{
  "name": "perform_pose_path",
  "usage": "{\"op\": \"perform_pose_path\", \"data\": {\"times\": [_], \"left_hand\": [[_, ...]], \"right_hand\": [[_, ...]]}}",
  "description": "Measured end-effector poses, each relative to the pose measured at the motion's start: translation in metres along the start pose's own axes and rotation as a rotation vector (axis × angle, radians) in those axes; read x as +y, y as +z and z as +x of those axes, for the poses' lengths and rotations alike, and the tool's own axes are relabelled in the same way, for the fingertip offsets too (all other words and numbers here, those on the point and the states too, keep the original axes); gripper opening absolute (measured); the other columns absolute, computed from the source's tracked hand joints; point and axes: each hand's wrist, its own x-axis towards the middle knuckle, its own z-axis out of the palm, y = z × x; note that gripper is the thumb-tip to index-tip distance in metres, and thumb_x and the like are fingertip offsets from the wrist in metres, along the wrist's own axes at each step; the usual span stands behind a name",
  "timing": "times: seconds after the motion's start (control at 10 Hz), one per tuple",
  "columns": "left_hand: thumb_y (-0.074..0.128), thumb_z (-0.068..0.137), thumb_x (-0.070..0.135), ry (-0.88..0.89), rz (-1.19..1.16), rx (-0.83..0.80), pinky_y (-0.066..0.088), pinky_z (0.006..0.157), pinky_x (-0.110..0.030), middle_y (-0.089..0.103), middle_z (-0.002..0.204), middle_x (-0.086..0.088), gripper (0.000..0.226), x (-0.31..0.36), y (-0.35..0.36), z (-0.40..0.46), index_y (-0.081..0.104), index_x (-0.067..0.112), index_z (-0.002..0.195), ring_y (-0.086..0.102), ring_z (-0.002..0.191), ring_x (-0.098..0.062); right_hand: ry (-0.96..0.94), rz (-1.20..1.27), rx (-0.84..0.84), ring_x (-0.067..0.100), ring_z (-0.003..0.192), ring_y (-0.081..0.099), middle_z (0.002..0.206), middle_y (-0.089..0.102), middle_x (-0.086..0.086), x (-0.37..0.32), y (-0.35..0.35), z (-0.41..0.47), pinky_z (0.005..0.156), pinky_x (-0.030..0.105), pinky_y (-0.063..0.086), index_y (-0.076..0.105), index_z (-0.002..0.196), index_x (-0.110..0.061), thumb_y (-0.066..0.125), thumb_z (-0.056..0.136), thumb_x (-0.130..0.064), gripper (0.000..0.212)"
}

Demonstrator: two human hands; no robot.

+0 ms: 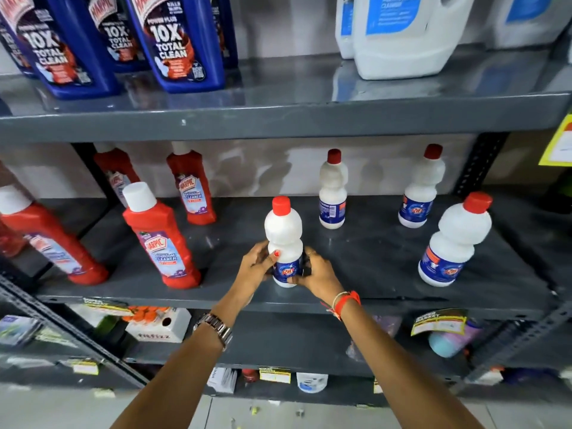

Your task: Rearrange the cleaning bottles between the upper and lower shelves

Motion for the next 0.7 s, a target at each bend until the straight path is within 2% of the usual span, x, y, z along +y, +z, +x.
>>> {"op": "perform_pose_path", "data": {"times": [0.1,0.2,0.3,0.5,0.6,0.7], "left_hand": [[0.052,0.088,0.016,-0.018,-0.009,-0.054,0.054,0.079,-0.034,0.057,0.12,-0.007,0.028,0.004,0.027,0.004,0.05,0.018,0.116,0.058,0.107,-0.023],[0.052,0.089,0.017,-0.031,0.003,-0.119,0.052,0.087,-0.041,0.055,0.125,-0.01,0.035,0.007,0.053,0.006,0.047,0.013,0.123,0.057,0.109,-0.025],[0.052,0.089,0.017,-0.045,0.008,-0.164,0.052,0.088,-0.04,0.054,0.128,-0.012,0.039,0.009,0.076,0.005,0.044,0.009,0.126,0.056,0.109,-0.025],[0.052,0.089,0.018,-0.054,-0.009,-0.157,0.052,0.082,-0.032,0.054,0.13,-0.012,0.039,0.006,0.099,-0.003,0.044,0.009,0.126,0.056,0.11,-0.024],[0.05,0.09,0.017,-0.013,0.035,-0.128,0.052,0.077,-0.016,0.052,0.131,-0.013,0.039,0.008,0.103,-0.006,0.044,0.008,0.127,0.054,0.11,-0.021],[0.049,0.091,0.02,0.071,0.173,-0.047,0.046,0.086,-0.014,0.049,0.134,-0.014,0.041,0.009,0.107,-0.013,0.041,0.007,0.129,0.05,0.119,-0.023]], "right_hand": [[0.026,0.02,0.062,0.023,0.109,0.06,0.123,0.062,0.012,0.008,-0.022,-0.008,0.096,0.037,0.049,0.049,0.121,-0.011,0.078,0.066,-0.005,0.063],[0.051,0.029,0.115,0.023,0.106,0.06,0.122,0.063,0.013,0.018,-0.044,-0.018,0.093,0.034,0.049,0.049,0.122,-0.011,0.078,0.066,-0.004,0.063],[0.058,0.027,0.156,0.019,0.1,0.06,0.121,0.063,0.012,0.026,-0.064,-0.032,0.083,0.019,0.05,0.048,0.123,-0.011,0.078,0.066,-0.003,0.064],[0.076,0.001,0.158,0.029,0.113,0.058,0.125,0.06,0.015,0.03,-0.081,-0.048,0.097,0.037,0.046,0.045,0.126,-0.008,0.075,0.07,-0.003,0.064],[0.074,-0.005,0.142,0.029,0.114,0.057,0.125,0.06,0.015,0.031,-0.082,-0.049,0.099,0.04,0.047,0.045,0.125,-0.008,0.075,0.07,-0.003,0.064],[0.074,-0.059,0.149,0.031,0.116,0.056,0.127,0.058,0.016,0.024,-0.081,-0.051,0.101,0.041,0.046,0.041,0.128,-0.007,0.076,0.069,-0.003,0.069]]}}
